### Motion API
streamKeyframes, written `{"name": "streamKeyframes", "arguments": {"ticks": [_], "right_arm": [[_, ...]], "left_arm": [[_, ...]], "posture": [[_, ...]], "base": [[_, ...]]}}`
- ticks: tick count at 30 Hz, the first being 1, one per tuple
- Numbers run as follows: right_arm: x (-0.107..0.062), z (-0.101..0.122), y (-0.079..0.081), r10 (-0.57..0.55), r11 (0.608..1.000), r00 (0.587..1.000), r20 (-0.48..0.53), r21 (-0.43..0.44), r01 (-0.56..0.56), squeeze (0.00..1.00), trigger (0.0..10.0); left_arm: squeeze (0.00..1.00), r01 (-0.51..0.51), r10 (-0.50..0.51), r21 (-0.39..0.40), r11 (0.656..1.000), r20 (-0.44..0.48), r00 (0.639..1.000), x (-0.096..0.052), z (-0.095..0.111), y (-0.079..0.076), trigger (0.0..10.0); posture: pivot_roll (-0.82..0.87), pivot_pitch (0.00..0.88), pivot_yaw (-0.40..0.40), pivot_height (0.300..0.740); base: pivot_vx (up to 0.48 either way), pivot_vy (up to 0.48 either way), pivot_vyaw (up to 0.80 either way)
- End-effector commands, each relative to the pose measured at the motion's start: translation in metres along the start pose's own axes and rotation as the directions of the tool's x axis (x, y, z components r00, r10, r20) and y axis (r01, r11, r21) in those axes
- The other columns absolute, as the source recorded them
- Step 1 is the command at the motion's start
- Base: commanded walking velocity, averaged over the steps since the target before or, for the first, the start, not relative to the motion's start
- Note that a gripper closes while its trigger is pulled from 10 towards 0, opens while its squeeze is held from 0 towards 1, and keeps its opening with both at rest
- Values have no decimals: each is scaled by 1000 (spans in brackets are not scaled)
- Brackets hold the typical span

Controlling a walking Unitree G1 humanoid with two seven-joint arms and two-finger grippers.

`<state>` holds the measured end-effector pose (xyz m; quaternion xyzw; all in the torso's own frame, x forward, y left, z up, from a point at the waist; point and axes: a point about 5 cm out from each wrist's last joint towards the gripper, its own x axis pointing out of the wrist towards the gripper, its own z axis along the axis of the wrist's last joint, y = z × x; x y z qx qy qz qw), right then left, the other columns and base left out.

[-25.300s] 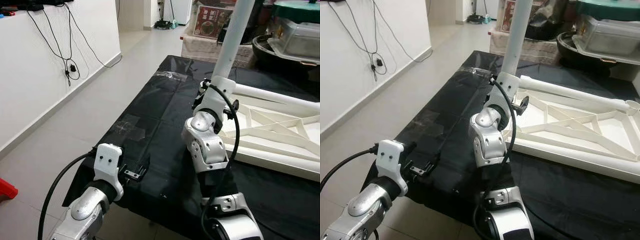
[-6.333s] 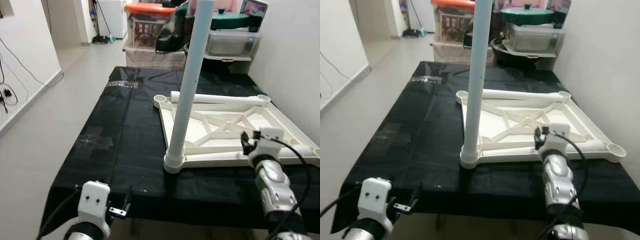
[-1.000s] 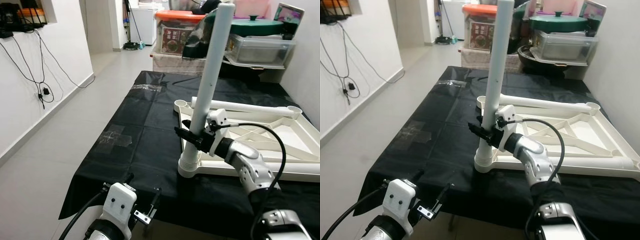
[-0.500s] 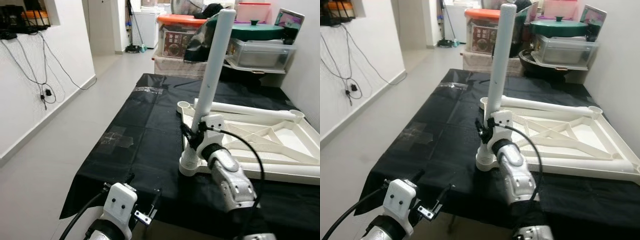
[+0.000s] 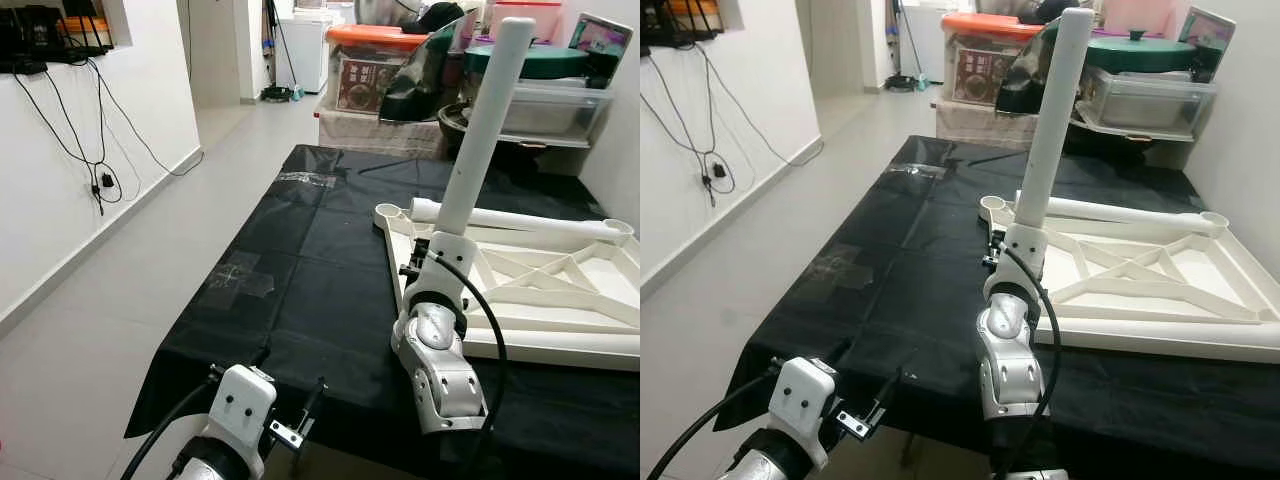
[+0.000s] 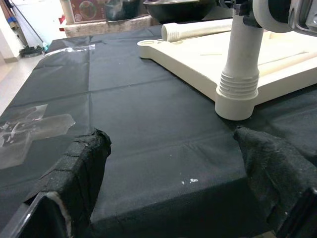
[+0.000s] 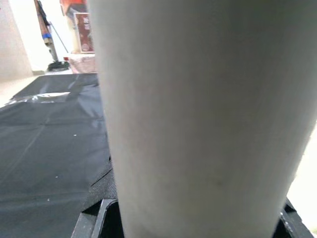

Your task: Building children table

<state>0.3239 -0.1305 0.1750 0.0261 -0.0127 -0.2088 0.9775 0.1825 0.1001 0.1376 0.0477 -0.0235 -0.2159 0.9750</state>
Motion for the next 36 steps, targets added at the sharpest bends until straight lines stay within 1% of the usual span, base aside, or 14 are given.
{"name": "streamKeyframes", "arguments": {"ticks": [1, 3, 7, 8, 9, 12, 15, 16, 20, 21, 25, 27, 31, 36], "right_arm": [[-17, -11, 22, -29, 994, 991, -130, 97, 41, 0, 10000], [-19, -10, 24, -21, 995, 991, -130, 94, 34, 0, 10000], [-21, -8, 31, 107, 991, 990, -87, 88, -100, 0, 10000], [-21, -8, 31, 107, 991, 990, -87, 88, -100, 0, 10000], [-21, -8, 31, 136, 988, 988, -76, 89, -130, 1000, 10000], [-21, -8, 31, 151, 985, 986, -70, 90, -144, 1000, 10000], [-9, -8, 19, 174, 983, 984, -31, 59, -172, 1000, 10000], [-3, -5, 15, 217, 974, 976, 2, 58, -217, 0, 10000], [3, -4, 11, 260, 963, 965, 20, 69, -261, 0, 10000], [13, -4, 1, 331, 940, 943, 35, 73, -333, 0, 10000], [18, -4, -3, 371, 925, 928, 35, 74, -373, 0, 10000], [20, -5, -5, 397, 910, 917, 31, 117, -398, 0, 10000], [45, -1, -27, 532, 841, 845, 54, 80, -534, 0, 10000], [52, 2, -31, 592, 800, 803, 73, 69, -596, 0, 10000]], "left_arm": [[0, 12, -12, 13, 1000, -9, 1000, 0, -2, -1, 10000], [0, 17, -17, 14, 1000, -10, 1000, 0, -2, -1, 10000], [0, 20, -20, 15, 1000, -13, 1000, 1, -2, 0, 10000], [0, 20, -20, 15, 1000, -13, 1000, 1, -2, 0, 10000], [0, 20, -20, 14, 1000, -14, 1000, 1, -2, 0, 10000], [0, 20, -19, 14, 1000, -15, 1000, 1, -3, 0, 10000], [0, 19, -19, 15, 1000, -16, 1000, 1, -3, 0, 10000], [0, 19, -19, 15, 1000, -16, 1000, 2, -3, 0, 10000], [0, 19, -18, 16, 1000, -16, 1000, 2, -4, 0, 10000], [0, 18, -18, 15, 1000, -16, 1000, 2, -4, 1, 10000], [0, 18, -17, 15, 1000, -17, 1000, 2, -4, 1, 10000], [0, 17, -17, 15, 1000, -16, 1000, 2, -4, 1, 10000], [0, 16, -16, 17, 1000, -16, 1000, 2, -3, 1, 10000], [0, 16, -15, 18, 1000, -16, 1000, 2, -3, 1, 10000]], "posture": [[156, 2, -50, 740], [156, 2, -50, 740], [154, 3, -45, 740], [154, 3, -45, 740], [153, 4, -43, 740], [153, 3, -43, 740], [153, 3, -43, 740], [151, 2, -46, 740], [148, 2, -43, 740], [150, 3, -45, 740], [150, 3, -45, 740], [150, 3, -45, 740], [152, 5, -45, 740], [155, 5, -43, 740]], "base": [[0, 0, 0], [0, 0, 0], [0, 0, 0], [0, 0, 0], [0, 0, 0], [0, 0, 0], [0, 0, 0], [0, 0, 0], [0, 0, 0], [0, 0, 0], [0, 0, 0], [0, 0, 0], [0, 0, 0], [0, 0, 0]]}}
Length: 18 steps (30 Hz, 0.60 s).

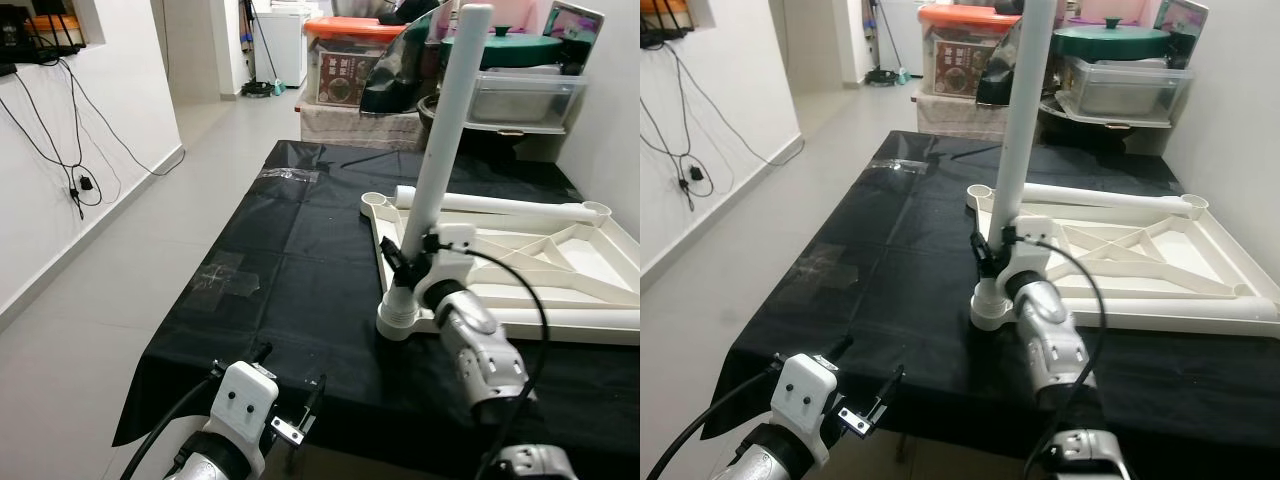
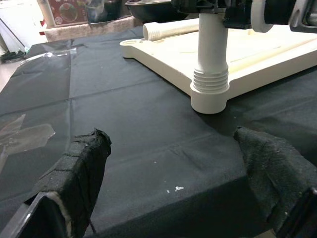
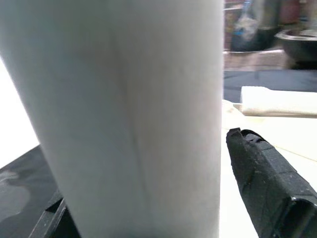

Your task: Building children table

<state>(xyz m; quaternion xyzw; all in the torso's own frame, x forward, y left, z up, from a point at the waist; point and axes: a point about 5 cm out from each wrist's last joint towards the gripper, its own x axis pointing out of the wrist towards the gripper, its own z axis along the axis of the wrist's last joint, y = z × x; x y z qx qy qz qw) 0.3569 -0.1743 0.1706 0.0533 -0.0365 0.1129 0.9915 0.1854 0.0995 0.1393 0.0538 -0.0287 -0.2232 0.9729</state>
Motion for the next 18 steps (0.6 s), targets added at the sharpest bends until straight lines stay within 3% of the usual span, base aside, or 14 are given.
{"name": "streamKeyframes", "arguments": {"ticks": [1, 2, 6, 7, 8, 9, 11, 14, 15, 18], "right_arm": [[3, 8, -8, 43, 999, 999, 25, 17, -43, 0, 10000], [3, 8, -8, 43, 999, 999, 25, 17, -43, 0, 10000], [11, 17, -11, 284, 957, 958, -26, 73, -282, 0, 10000], [11, 17, -11, 284, 957, 958, -26, 73, -282, 0, 10000], [13, 21, -8, 412, 908, 910, -47, 104, -406, 0, 10000], [13, 21, -8, 412, 908, 910, -47, 104, -406, 0, 10000], [15, 24, -3, 522, 849, 851, -63, 127, -512, 0, 10000], [16, 24, -2, 546, 834, 835, -66, 134, -535, 0, 10000], [18, 25, 2, 601, 797, 795, -80, 136, -588, 0, 10000], [19, 25, 4, 633, 772, 769, -89, 138, -620, 0, 10000]], "left_arm": [[0, 0, 0, 4, 1000, -24, 1000, -1, -5, 0, 10000], [0, 0, 0, 4, 1000, -24, 1000, -1, -5, 0, 10000], [0, -1, 1, 6, 1000, -24, 1000, -2, -5, 0, 10000], [0, -1, 1, 6, 1000, -24, 1000, -2, -5, 0, 10000], [0, 0, 0, 6, 1000, -24, 1000, -2, -5, 0, 10000], [0, 0, 0, 6, 1000, -24, 1000, -2, -5, 0, 10000], [0, 3, -3, 5, 1000, -25, 1000, -2, -6, -1, 10000], [0, 3, -3, 5, 1000, -25, 1000, -2, -6, -1, 10000], [0, 4, -4, 5, 1000, -25, 1000, -2, -6, -1, 10000], [0, 5, -4, 5, 1000, -24, 1000, -2, -6, -2, 10000]], "posture": [[156, 3, -47, 740], [156, 3, -47, 740], [163, 0, -49, 740], [163, 0, -49, 740], [164, 0, -48, 740], [164, 0, -48, 740], [165, 0, -49, 740], [165, 0, -49, 740], [176, 0, -55, 740], [176, 0, -55, 740]], "base": [[0, 0, 0], [0, 0, 0], [0, 0, 0], [0, 0, 0], [0, 0, 0], [0, 0, 0], [0, 0, 0], [0, 0, 0], [0, 0, 0], [0, 0, 0]]}}
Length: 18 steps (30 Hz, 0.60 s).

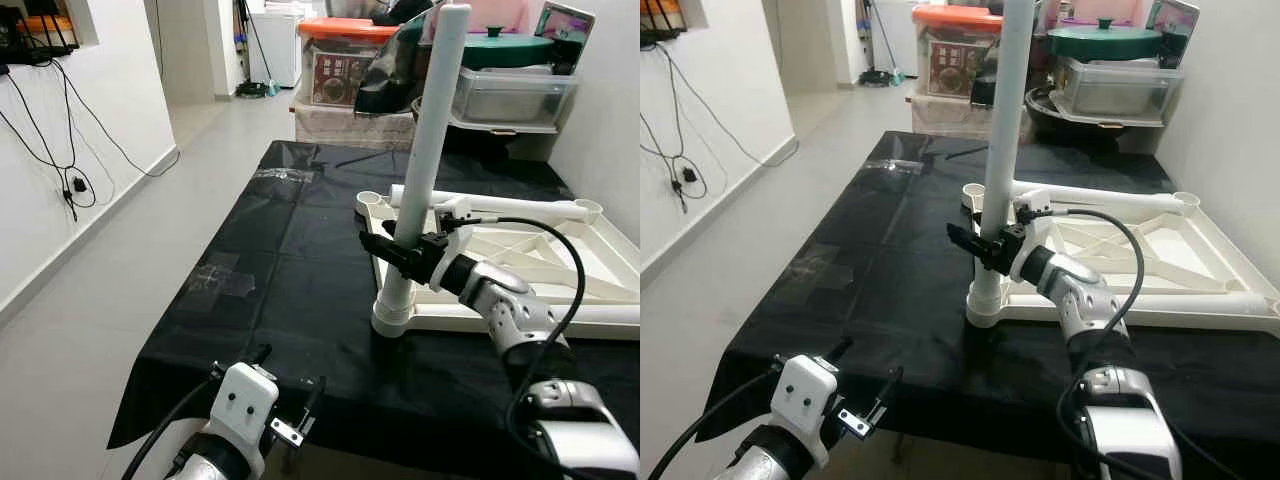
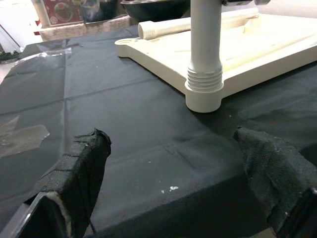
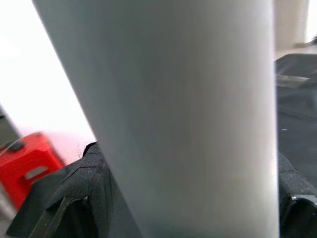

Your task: Building children table

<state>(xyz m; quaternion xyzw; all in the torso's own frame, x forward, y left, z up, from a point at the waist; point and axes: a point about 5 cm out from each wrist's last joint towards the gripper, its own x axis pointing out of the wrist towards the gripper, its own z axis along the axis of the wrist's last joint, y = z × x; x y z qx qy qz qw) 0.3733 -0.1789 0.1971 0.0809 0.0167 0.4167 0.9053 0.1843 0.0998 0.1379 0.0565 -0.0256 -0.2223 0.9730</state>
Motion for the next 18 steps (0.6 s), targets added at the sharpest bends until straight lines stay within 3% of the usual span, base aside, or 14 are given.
{"name": "streamKeyframes", "arguments": {"ticks": [1, 2, 10, 11, 18], "right_arm": [[11, -1, 9, 111, 994, 993, -28, -7, -111, 0, 10000], [21, -2, 16, 208, 977, 975, -73, -35, -211, 0, 10000], [41, -1, 34, 349, 932, 931, -109, -58, -357, 0, 10000], [45, -1, 36, 347, 932, 932, -106, -68, -355, 0, 0], [51, -4, 41, 360, 928, 928, -98, -65, -367, 0, 0]], "left_arm": [[0, 6, -5, 1, 1000, -17, 1000, -1, -4, -2, 10000], [0, 5, -5, 2, 1000, -17, 1000, -2, -4, -3, 10000], [0, 5, -5, 1, 1000, -19, 1000, -3, -5, -4, 10000], [0, 6, -5, 1, 1000, -19, 1000, -3, -5, -4, 10000], [0, 8, -8, 1, 1000, -20, 1000, -3, -5, -4, 10000]], "posture": [[182, 0, -58, 740], [190, 0, -62, 740], [199, 0, -63, 740], [200, 0, -65, 740], [203, 0, -66, 740]], "base": [[0, 0, 0], [0, 0, 0], [0, 0, 0], [0, 0, 0], [0, 0, 0]]}}
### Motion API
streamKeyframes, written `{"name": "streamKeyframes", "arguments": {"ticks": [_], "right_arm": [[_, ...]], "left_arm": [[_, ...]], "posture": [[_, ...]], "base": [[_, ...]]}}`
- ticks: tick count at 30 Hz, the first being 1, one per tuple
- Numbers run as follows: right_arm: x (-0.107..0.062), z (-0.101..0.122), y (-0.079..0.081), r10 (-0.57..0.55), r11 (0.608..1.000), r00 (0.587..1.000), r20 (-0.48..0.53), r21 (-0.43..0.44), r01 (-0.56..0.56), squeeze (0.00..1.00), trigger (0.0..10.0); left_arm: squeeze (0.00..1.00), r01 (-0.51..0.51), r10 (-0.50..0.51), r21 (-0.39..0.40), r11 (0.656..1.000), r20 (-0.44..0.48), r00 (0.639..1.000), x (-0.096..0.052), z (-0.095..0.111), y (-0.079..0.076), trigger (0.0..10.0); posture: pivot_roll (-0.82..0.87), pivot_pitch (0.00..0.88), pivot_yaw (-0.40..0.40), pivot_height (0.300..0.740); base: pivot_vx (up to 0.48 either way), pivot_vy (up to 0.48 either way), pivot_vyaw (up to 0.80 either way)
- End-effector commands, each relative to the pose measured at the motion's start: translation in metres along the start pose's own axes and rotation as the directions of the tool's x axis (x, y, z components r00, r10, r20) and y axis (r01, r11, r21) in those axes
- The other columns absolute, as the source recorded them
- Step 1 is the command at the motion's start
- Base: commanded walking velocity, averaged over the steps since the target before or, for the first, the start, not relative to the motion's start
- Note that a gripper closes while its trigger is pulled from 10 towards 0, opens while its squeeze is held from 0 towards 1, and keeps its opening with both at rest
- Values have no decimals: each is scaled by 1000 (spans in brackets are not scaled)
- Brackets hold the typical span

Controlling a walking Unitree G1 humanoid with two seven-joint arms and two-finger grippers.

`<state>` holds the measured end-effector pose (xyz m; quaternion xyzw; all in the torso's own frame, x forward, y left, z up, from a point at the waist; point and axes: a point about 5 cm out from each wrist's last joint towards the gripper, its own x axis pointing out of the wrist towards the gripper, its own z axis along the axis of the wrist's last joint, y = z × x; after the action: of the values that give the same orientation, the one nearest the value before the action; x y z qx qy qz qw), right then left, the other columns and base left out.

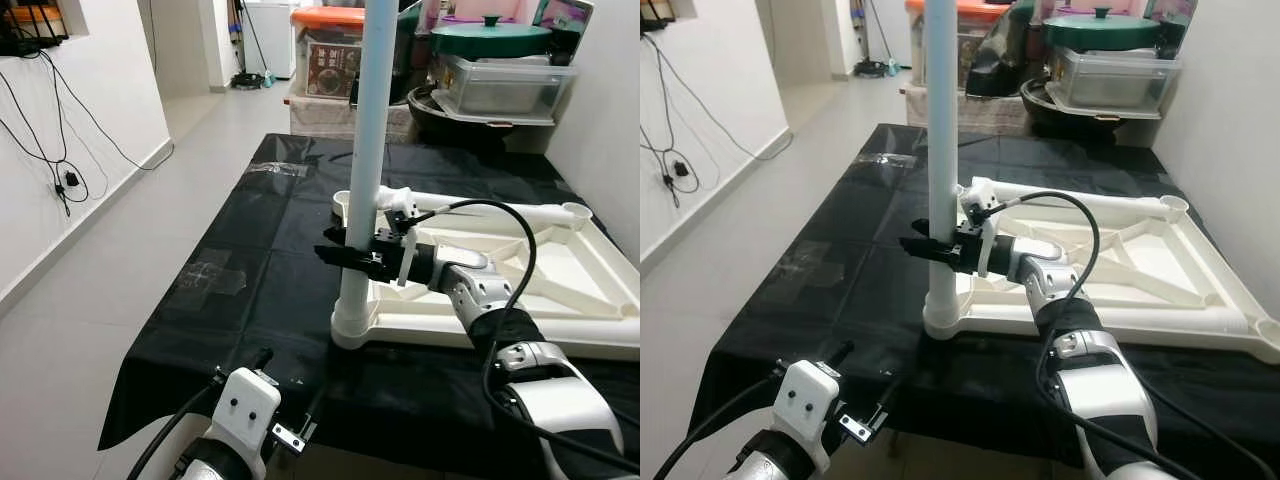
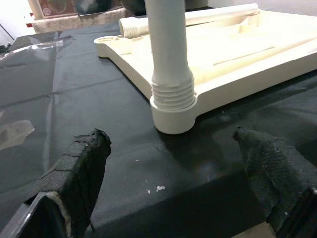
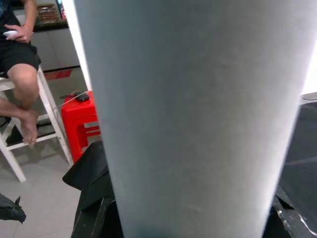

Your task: Building children table

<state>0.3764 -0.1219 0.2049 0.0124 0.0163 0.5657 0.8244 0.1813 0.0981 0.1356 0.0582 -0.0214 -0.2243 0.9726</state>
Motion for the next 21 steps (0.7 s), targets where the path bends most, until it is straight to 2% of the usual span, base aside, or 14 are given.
{"name": "streamKeyframes", "arguments": {"ticks": [1, 3, 4, 6, 8, 9, 10, 12, 13, 15, 16, 18, 19, 21], "right_arm": [[8, -4, 5, 26, 999, 1000, 13, 25, -26, 0, 0], [5, -6, -3, -167, 986, 983, 72, 6, 167, 0, 0], [5, -6, -3, -167, 986, 983, 72, 6, 167, 0, 0], [-4, -8, -13, -413, 910, 903, 116, 25, 413, 0, 0], [-4, -8, -13, -413, 910, 903, 116, 25, 413, 0, 0], [-13, -12, -16, -548, 836, 825, 139, 40, 548, 0, 0], [-13, -12, -16, -548, 836, 825, 139, 40, 548, 0, 0], [-39, -21, -15, -801, 591, 577, 156, 57, 805, 0, 0], [-39, -21, -15, -801, 591, 577, 156, 57, 805, 0, 0], [-58, -30, -1, -925, 352, 344, 161, 25, 936, 0, 0], [-58, -30, -1, -925, 352, 344, 161, 25, 936, 0, 0], [-63, -36, 14, -975, 178, 171, 139, 37, 983, 0, 0], [-63, -36, 14, -975, 178, 171, 139, 37, 983, 0, 0], [-61, -41, 27, -993, 58, 51, 105, 61, 996, 0, 0]], "left_arm": [[0, 4, -4, 0, 1000, -11, 1000, -1, -3, -1, 10000], [0, 6, -6, 0, 1000, -11, 1000, 1, -4, 0, 10000], [0, 6, -6, 0, 1000, -11, 1000, 1, -4, 0, 10000], [0, 8, -8, 0, 1000, -10, 1000, 2, -4, 0, 10000], [0, 8, -8, 0, 1000, -10, 1000, 2, -4, 0, 10000], [0, 9, -9, 1, 1000, -10, 1000, 2, -4, 1, 10000], [0, 9, -9, 1, 1000, -10, 1000, 2, -4, 1, 10000], [0, 16, -16, 3, 1000, -9, 1000, 4, -5, 2, 10000], [0, 16, -16, 3, 1000, -9, 1000, 4, -5, 2, 10000], [0, 26, -26, 5, 1000, -9, 1000, 6, -6, 3, 10000], [0, 26, -26, 5, 1000, -9, 1000, 6, -6, 3, 10000], [0, 29, -29, 8, 1000, -8, 1000, 7, -7, 3, 10000], [0, 29, -29, 8, 1000, -8, 1000, 7, -7, 3, 10000], [0, 29, -29, 12, 1000, -7, 1000, 8, -7, 4, 10000]], "posture": [[199, 0, -67, 740], [191, 0, -68, 740], [191, 0, -68, 740], [185, 0, -64, 740], [185, 0, -64, 740], [175, 0, -56, 740], [175, 0, -56, 740], [153, 0, -38, 740], [153, 0, -38, 740], [148, 0, -33, 740], [148, 0, -33, 740], [150, 0, -34, 740], [150, 0, -34, 740], [153, 0, -34, 740]], "base": [[0, 0, 0], [0, 0, 0], [0, 0, 0], [0, 0, 0], [0, 0, 0], [0, 0, 0], [0, 0, 0], [0, 0, 0], [0, 0, 0], [0, 0, 0], [0, 0, 0], [0, 0, 0], [0, 0, 0], [0, 0, 0]]}}
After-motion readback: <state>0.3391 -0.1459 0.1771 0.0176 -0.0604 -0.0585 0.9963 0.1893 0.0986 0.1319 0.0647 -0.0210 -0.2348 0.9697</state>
